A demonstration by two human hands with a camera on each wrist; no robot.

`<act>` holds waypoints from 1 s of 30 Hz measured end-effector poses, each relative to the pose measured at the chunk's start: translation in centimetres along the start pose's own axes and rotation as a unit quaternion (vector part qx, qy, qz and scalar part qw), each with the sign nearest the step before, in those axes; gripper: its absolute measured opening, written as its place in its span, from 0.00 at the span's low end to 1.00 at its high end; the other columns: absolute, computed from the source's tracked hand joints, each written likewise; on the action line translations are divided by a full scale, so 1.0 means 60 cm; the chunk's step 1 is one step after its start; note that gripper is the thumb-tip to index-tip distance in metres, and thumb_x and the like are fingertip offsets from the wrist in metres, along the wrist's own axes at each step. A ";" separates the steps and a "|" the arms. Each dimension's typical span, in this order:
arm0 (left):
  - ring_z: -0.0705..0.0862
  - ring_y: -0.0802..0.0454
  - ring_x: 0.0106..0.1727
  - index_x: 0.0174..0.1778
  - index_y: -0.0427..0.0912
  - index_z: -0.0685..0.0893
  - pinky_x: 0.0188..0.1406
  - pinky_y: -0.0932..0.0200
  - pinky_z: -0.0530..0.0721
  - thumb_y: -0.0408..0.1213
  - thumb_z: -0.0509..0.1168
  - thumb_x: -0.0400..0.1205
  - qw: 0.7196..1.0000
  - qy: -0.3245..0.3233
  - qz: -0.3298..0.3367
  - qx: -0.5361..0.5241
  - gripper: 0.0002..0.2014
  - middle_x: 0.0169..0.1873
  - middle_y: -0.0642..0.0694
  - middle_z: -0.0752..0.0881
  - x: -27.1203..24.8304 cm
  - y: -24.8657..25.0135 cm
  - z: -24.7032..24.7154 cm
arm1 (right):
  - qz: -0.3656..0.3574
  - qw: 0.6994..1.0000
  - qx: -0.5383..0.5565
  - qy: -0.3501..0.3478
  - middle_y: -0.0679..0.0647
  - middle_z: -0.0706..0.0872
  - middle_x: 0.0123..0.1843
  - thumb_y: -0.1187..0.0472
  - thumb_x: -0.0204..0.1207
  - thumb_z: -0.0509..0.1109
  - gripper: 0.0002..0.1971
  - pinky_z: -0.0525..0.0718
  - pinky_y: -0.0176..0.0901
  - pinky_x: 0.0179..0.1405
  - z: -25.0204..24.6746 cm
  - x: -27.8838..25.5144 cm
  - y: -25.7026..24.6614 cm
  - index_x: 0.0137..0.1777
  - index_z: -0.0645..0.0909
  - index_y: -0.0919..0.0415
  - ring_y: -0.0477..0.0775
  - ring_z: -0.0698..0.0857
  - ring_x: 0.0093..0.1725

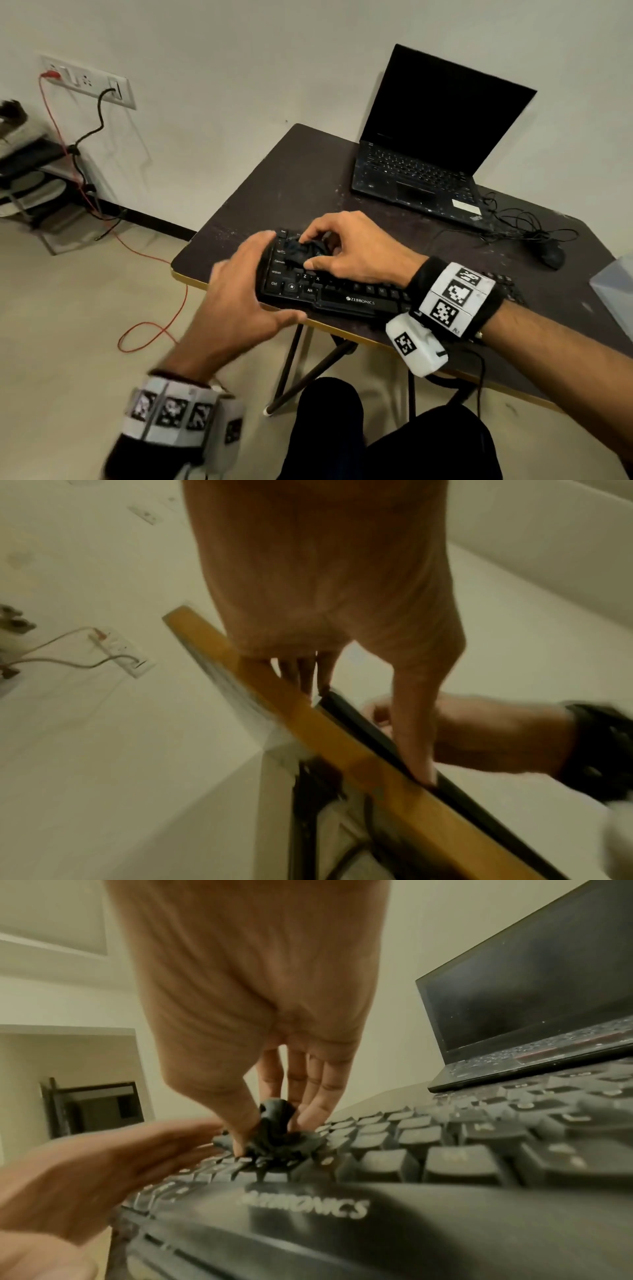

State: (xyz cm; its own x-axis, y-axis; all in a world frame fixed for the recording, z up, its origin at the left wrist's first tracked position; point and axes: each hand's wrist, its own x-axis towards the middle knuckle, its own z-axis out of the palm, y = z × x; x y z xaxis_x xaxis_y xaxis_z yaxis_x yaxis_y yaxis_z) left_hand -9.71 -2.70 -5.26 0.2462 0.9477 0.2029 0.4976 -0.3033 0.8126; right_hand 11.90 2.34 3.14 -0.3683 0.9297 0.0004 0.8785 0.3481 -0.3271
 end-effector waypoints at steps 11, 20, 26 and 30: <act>0.66 0.57 0.81 0.87 0.70 0.55 0.84 0.48 0.70 0.66 0.88 0.49 0.966 -0.247 0.004 0.069 0.71 0.70 0.76 0.68 0.121 -0.035 -0.062 | 0.022 1.000 0.015 0.012 0.42 0.89 0.44 0.53 0.77 0.84 0.09 0.81 0.35 0.45 0.015 -0.023 -0.025 0.56 0.94 0.45 0.37 0.82 0.38; 0.82 0.65 0.68 0.85 0.59 0.64 0.72 0.56 0.84 0.59 0.91 0.52 0.980 -0.189 0.053 0.024 0.65 0.68 0.63 0.81 0.107 -0.035 -0.056 | 0.027 0.999 0.013 0.036 0.43 0.93 0.43 0.51 0.76 0.84 0.04 0.87 0.41 0.51 0.021 0.022 -0.044 0.47 0.94 0.48 0.44 0.89 0.44; 0.82 0.70 0.65 0.84 0.58 0.66 0.69 0.64 0.84 0.52 0.92 0.55 0.983 -0.170 0.059 0.023 0.63 0.65 0.64 0.82 0.107 -0.034 -0.053 | 0.061 0.995 0.017 0.079 0.45 0.93 0.40 0.52 0.77 0.83 0.04 0.87 0.44 0.50 0.020 0.056 -0.041 0.46 0.94 0.51 0.45 0.88 0.42; 0.84 0.68 0.65 0.83 0.58 0.68 0.68 0.60 0.86 0.54 0.92 0.54 0.981 -0.178 0.071 0.014 0.61 0.65 0.63 0.84 0.110 -0.038 -0.051 | 0.043 0.999 0.018 0.003 0.41 0.90 0.38 0.52 0.78 0.83 0.04 0.81 0.32 0.40 0.017 0.038 -0.053 0.47 0.94 0.49 0.38 0.85 0.38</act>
State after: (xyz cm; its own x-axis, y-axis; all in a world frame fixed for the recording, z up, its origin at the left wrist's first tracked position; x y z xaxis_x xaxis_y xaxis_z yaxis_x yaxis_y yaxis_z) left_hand -11.79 4.54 -4.12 0.5874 0.8025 0.1050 0.4584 -0.4369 0.7740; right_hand 7.95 3.21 3.22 -0.2902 0.9567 -0.0241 0.8955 0.2626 -0.3593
